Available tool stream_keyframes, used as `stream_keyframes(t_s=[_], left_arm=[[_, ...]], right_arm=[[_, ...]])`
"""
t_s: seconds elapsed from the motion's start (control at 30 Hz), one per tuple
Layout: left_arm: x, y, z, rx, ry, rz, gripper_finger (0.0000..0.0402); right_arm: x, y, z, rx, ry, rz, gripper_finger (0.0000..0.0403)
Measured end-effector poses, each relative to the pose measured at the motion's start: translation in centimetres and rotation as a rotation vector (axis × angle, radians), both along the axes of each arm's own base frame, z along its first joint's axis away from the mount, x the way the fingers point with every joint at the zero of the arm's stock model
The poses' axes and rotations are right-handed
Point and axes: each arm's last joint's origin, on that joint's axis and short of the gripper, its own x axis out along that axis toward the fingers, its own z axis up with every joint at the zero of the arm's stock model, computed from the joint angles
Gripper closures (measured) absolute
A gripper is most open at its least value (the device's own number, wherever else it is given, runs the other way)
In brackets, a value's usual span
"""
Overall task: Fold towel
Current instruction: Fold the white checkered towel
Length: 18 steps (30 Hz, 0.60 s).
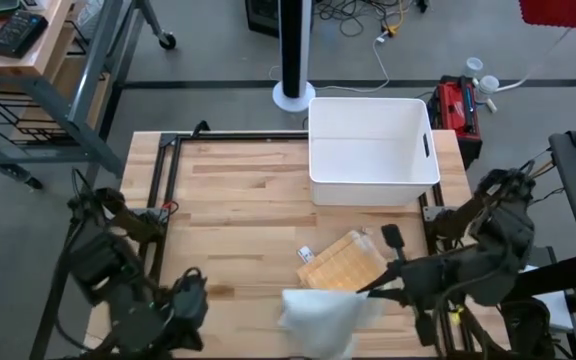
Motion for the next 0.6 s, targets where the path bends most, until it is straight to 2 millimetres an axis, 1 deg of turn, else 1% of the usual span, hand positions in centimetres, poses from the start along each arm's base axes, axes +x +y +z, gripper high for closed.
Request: stream_keyframes(t_s=[0.1,0.2,0.27,0.33,0.4,0.47,0.53,0.6], left_arm=[[-0.3,-0.4,-0.1,0.038,-0.044,0.03,0.0398],[0.1,-0.4,-0.3,0.154,-0.164,0.126,0.04],[0.6,-0.5,-1.0,0.26,-0.228,0.155,0.0396],[1.0,-0.7,-1.6,0.356,-0.284,0.18,0.0391],[1.4,-0.7,-2.0,0.438,-0.353,0.229,0.0385],[2.1,-1.0,-2.8,0.517,-0.418,0.254,0.0379],[3.5,-1.4,-3.7,0.557,-0.473,0.24,0.0371],[5.1,-2.1,-4.8,0.556,-0.538,0.2,0.0361]], right_arm=[[-0.9,-0.2,1.0,0.0,-0.028,-0.032,0.0403],[-1.4,-0.5,1.9,0.006,-0.054,-0.003,0.0403],[-1.4,-0.2,2.2,-0.019,-0.079,0.074,0.0403],[-1.0,0.5,2.1,-0.057,-0.106,0.187,0.0403],[-0.4,1.7,1.6,-0.085,-0.123,0.279,0.0403],[0.4,2.9,0.6,-0.113,-0.112,0.323,0.0403],[1.5,4.2,-1.0,-0.167,-0.069,0.342,0.0403],[3.0,5.8,-3.0,-0.24,-0.028,0.36,0.0403]])
